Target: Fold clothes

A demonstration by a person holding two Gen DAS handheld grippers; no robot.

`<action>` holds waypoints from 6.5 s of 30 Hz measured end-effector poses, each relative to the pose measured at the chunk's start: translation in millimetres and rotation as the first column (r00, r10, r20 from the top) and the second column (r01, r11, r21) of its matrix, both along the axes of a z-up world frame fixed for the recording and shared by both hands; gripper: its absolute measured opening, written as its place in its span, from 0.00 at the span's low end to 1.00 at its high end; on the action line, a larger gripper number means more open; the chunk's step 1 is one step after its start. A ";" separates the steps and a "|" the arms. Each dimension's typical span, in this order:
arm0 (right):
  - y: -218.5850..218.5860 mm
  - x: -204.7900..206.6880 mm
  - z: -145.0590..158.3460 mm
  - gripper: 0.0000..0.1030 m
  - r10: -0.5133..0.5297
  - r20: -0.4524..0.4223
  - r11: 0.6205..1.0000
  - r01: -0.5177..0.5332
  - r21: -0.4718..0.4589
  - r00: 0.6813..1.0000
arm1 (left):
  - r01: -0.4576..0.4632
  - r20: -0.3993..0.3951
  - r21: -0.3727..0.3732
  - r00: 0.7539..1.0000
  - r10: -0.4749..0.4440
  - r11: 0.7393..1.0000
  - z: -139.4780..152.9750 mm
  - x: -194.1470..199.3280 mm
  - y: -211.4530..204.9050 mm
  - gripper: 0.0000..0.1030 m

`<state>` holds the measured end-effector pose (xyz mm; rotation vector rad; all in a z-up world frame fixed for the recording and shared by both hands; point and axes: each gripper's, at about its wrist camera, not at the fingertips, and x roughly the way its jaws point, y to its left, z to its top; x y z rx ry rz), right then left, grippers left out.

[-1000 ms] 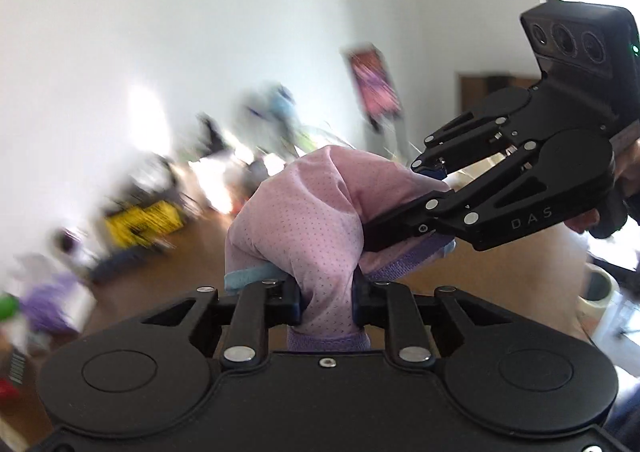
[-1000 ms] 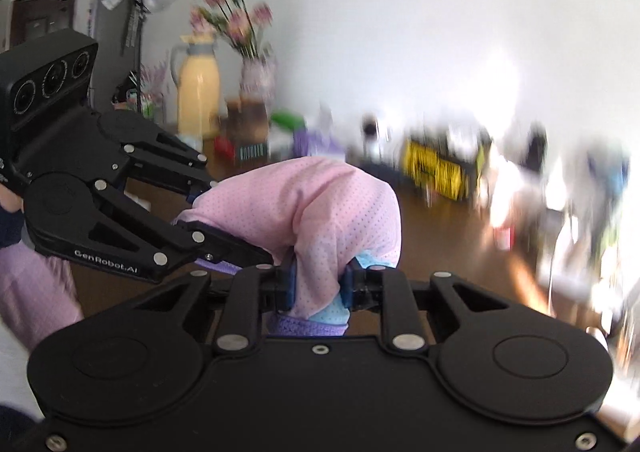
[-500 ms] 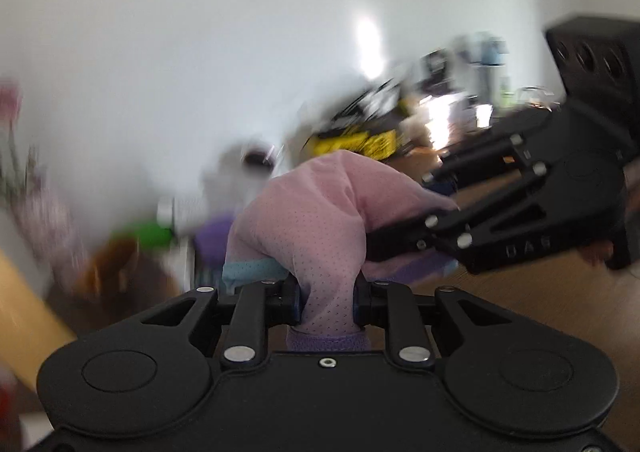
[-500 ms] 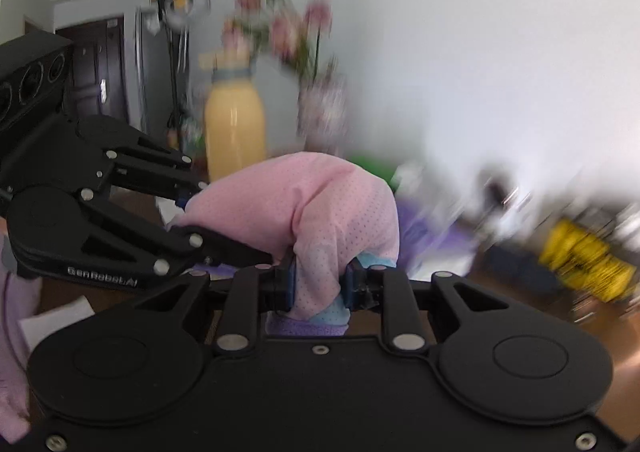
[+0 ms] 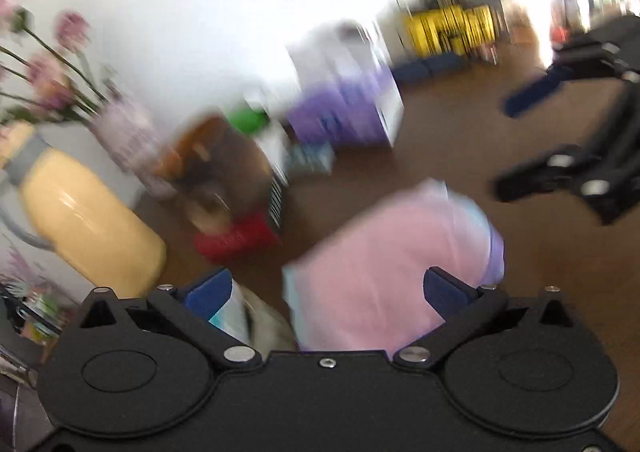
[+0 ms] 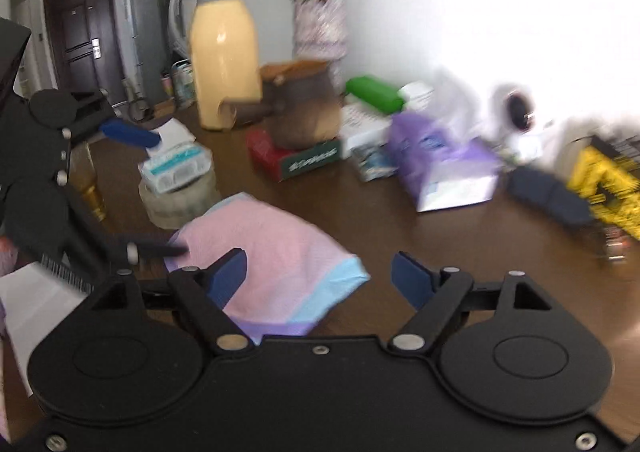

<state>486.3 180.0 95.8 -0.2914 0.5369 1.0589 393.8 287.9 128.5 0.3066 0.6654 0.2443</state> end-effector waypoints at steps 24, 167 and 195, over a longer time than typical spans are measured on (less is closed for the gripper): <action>-371.5 -270.1 -52.5 0.85 -0.563 0.109 0.819 0.536 0.203 0.819 | 0.271 0.377 -0.299 0.915 -0.148 0.915 -90.0 -254.5 -268.3 1.00; -371.3 -421.9 -75.8 0.88 -0.512 0.115 0.858 0.499 0.119 0.852 | 0.251 0.254 -0.315 0.952 -0.173 0.915 -95.6 -335.2 -309.1 1.00; -384.6 -418.6 -76.0 0.88 -0.527 0.078 0.844 0.511 0.162 0.846 | 0.213 0.237 -0.306 0.961 -0.143 0.928 -97.1 -329.0 -307.4 1.00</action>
